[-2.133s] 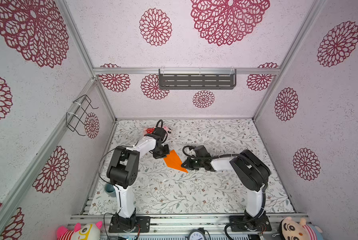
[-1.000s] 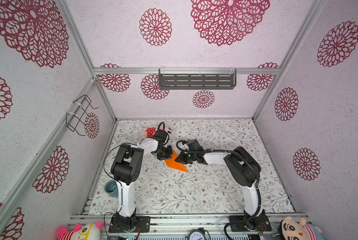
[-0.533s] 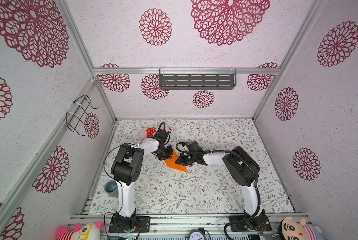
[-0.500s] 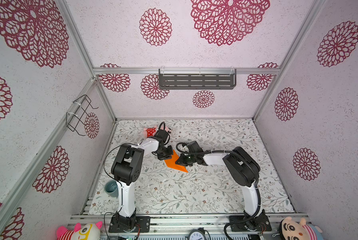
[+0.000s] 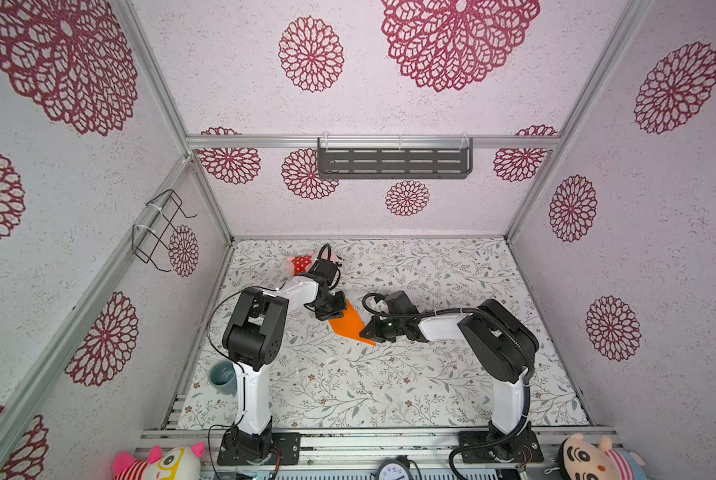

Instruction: Fold a paper plane with a square sheet of paper (pick it up from the middle)

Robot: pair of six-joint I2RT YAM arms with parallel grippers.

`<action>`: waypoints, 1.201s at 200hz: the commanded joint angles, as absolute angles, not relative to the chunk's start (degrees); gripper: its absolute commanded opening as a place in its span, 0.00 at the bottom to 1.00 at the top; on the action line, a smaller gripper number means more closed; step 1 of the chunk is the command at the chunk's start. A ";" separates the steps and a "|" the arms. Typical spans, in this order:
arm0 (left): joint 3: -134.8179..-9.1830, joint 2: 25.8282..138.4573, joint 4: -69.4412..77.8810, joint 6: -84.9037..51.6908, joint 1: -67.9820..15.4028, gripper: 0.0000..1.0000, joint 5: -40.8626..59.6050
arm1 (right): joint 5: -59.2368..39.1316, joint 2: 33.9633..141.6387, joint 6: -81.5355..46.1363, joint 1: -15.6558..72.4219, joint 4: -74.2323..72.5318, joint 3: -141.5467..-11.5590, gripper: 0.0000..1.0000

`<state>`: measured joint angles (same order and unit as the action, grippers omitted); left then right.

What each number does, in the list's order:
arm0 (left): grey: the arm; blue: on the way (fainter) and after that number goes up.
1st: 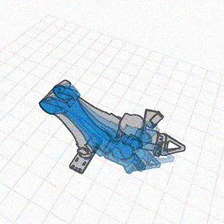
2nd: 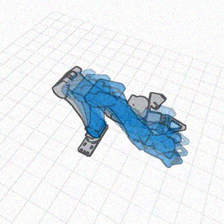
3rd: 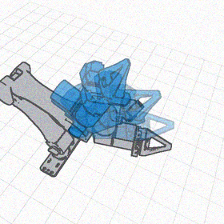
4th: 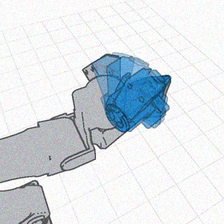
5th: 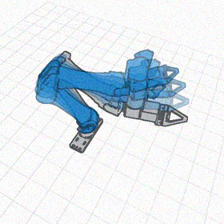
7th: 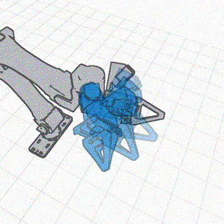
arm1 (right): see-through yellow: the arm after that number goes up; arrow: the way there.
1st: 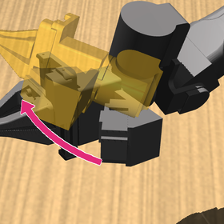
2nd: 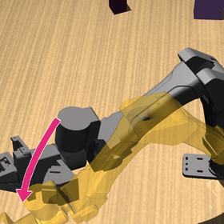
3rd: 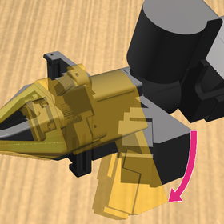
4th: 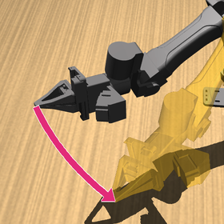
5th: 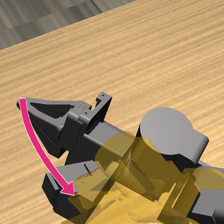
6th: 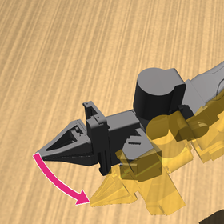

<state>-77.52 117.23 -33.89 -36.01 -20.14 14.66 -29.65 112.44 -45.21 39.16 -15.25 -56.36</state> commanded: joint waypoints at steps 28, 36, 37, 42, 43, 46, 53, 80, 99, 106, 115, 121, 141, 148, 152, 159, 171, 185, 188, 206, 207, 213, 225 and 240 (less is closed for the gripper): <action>-76.11 120.07 -39.62 -35.05 -19.48 0.00 7.74 | -27.19 111.55 -47.29 38.23 -10.48 -51.94 0.05; -76.11 120.12 -39.63 -35.05 -19.42 0.00 7.75 | -27.03 111.20 -47.09 38.14 -10.17 -51.46 0.05; -76.11 120.13 -39.64 -35.01 -19.47 0.00 7.74 | -27.00 111.19 -47.10 38.14 -10.18 -51.39 0.05; -76.17 120.15 -39.67 -34.93 -19.47 0.00 7.73 | -26.92 110.94 -47.13 38.05 -10.16 -51.05 0.05; -76.18 120.11 -39.70 -34.91 -19.49 0.00 7.73 | -26.91 110.93 -47.12 38.05 -10.13 -51.01 0.05; -76.20 120.14 -39.69 -34.92 -19.43 0.00 7.69 | -26.90 110.74 -47.11 38.06 -10.15 -50.79 0.05; -76.20 120.12 -39.73 -34.94 -19.42 0.00 7.69 | -26.90 110.36 -47.15 37.93 -10.04 -50.34 0.05; -76.52 120.18 -39.80 -34.73 -19.48 0.00 7.78 | -26.46 108.76 -46.91 37.62 -9.73 -48.68 0.06; -76.73 120.32 -39.88 -34.80 -19.46 0.00 7.75 | -26.20 107.73 -46.60 37.47 -9.20 -47.77 0.06; -76.81 120.18 -39.87 -34.76 -19.48 0.00 7.83 | -25.95 107.41 -46.52 37.48 -9.04 -47.29 0.06; -76.90 120.24 -39.89 -34.65 -19.47 0.00 7.99 | -25.72 106.93 -46.39 37.44 -8.74 -46.74 0.06; -77.03 120.31 -39.84 -34.69 -19.43 0.00 8.10 | -25.66 106.63 -46.32 37.36 -8.58 -46.38 0.06; -77.49 120.17 -39.81 -34.61 -19.43 0.00 8.74 | -24.84 105.06 -45.93 37.18 -7.80 -45.04 0.06; -77.72 120.15 -39.68 -34.42 -19.45 0.00 9.04 | -24.35 104.36 -45.67 37.05 -7.35 -44.69 0.06; -77.94 120.07 -39.60 -34.41 -19.51 0.00 9.17 | -24.22 103.92 -45.62 36.96 -7.22 -44.32 0.06; -78.36 119.80 -39.50 -34.25 -19.54 0.00 9.46 | -23.77 103.06 -45.53 36.77 -7.29 -43.79 0.07; -79.51 119.50 -39.54 -34.04 -19.69 0.00 10.30 | -23.17 101.38 -45.46 36.56 -7.75 -42.83 0.07; -81.03 118.47 -39.23 -33.84 -19.82 0.02 12.23 | -22.29 98.95 -45.32 36.56 -9.41 -41.64 0.09; -81.33 118.15 -39.14 -33.86 -19.87 0.03 12.67 | -22.23 98.37 -45.20 36.56 -9.87 -41.43 0.09; -82.47 115.13 -37.35 -34.79 -20.06 0.11 16.36 | -21.26 95.12 -44.20 36.56 -13.21 -40.45 0.12; -82.46 114.91 -37.18 -34.93 -20.05 0.11 16.53 | -21.22 94.98 -44.12 36.56 -13.37 -40.40 0.13; -82.25 113.60 -36.19 -35.73 -20.10 0.15 17.35 | -20.85 94.09 -43.71 36.56 -14.53 -40.11 0.15; -80.84 109.30 -33.93 -37.18 -20.00 0.24 18.19 | -19.89 92.98 -42.65 36.57 -16.29 -40.37 0.21; -77.36 104.91 -30.95 -39.64 -19.75 0.33 17.26 | -19.26 92.88 -41.18 36.56 -18.45 -41.15 0.29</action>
